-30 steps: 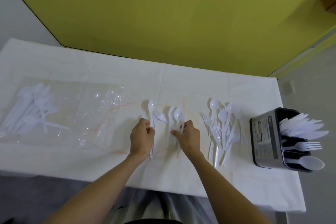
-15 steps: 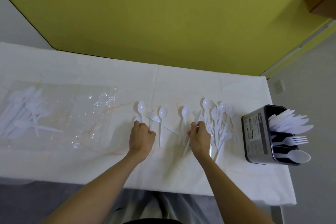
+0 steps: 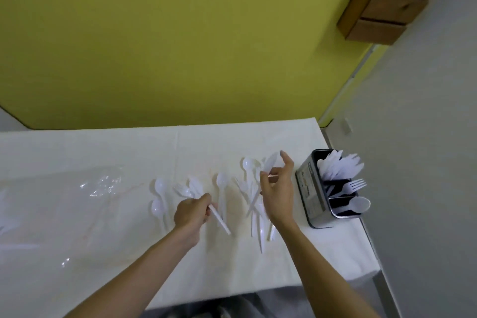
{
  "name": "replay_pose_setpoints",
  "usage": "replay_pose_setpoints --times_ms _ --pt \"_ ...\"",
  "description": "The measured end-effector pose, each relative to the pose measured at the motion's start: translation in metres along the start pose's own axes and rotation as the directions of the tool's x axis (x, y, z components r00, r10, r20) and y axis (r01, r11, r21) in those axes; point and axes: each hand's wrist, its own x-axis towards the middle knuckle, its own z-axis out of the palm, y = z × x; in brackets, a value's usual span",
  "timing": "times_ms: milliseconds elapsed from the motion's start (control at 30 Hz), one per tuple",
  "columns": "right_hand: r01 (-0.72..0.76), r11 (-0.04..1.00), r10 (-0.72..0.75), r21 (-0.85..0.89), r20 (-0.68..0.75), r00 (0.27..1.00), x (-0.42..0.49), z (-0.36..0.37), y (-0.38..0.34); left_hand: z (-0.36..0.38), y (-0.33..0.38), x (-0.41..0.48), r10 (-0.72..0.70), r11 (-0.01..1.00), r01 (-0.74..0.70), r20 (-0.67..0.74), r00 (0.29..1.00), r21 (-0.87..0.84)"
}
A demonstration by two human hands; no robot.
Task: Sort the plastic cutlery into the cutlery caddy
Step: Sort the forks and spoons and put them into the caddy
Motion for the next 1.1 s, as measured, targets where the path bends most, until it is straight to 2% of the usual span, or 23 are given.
replay_pose_setpoints --times_ms 133,267,367,500,600,667,800,867,933,1000,1100 --pt "0.113 0.993 -0.117 -0.032 -0.178 0.977 0.020 -0.056 -0.009 0.056 0.033 -0.028 0.229 0.974 -0.228 0.086 0.970 -0.021" --pt "0.178 0.980 -0.199 -0.089 -0.400 0.895 0.038 -0.111 -0.013 0.114 0.065 -0.056 0.501 0.863 -0.503 0.196 0.843 -0.045" --pt "0.204 0.975 -0.218 -0.085 -0.527 0.822 0.049 -0.142 -0.007 0.152 0.076 -0.072 0.590 0.805 -0.577 0.265 0.762 -0.134" --pt "0.162 0.986 -0.159 -0.046 -0.566 0.809 0.058 -0.162 0.001 0.192 0.070 -0.081 0.686 0.698 -0.714 0.329 0.649 -0.045" --pt "0.123 0.988 -0.151 -0.089 -0.478 0.865 0.060 -0.163 0.013 0.209 0.061 -0.079 0.730 0.579 -0.808 0.369 0.575 0.112" --pt "0.187 0.967 -0.240 -0.172 -0.380 0.893 0.058 -0.161 0.023 0.216 0.054 -0.074 0.745 0.477 -0.853 0.417 0.520 0.212" --pt "0.354 0.766 -0.525 -0.536 -0.205 0.826 0.060 -0.156 0.047 0.219 0.042 -0.062 0.721 0.329 -0.885 0.517 0.461 0.330" --pt "0.361 0.691 -0.565 -0.627 -0.156 0.810 0.058 -0.155 0.054 0.214 0.035 -0.057 0.718 0.306 -0.900 0.545 0.432 0.310" --pt "0.353 0.672 -0.571 -0.651 -0.151 0.807 0.055 -0.155 0.052 0.209 0.030 -0.054 0.719 0.291 -0.913 0.564 0.406 0.286" --pt "0.397 0.617 -0.588 -0.679 -0.063 0.806 0.053 -0.154 0.048 0.203 0.026 -0.051 0.725 0.261 -0.925 0.576 0.377 0.277" --pt "0.457 0.471 -0.607 -0.754 0.099 0.789 0.056 -0.148 0.054 0.188 0.020 -0.044 0.725 0.300 -0.914 0.557 0.404 0.272"
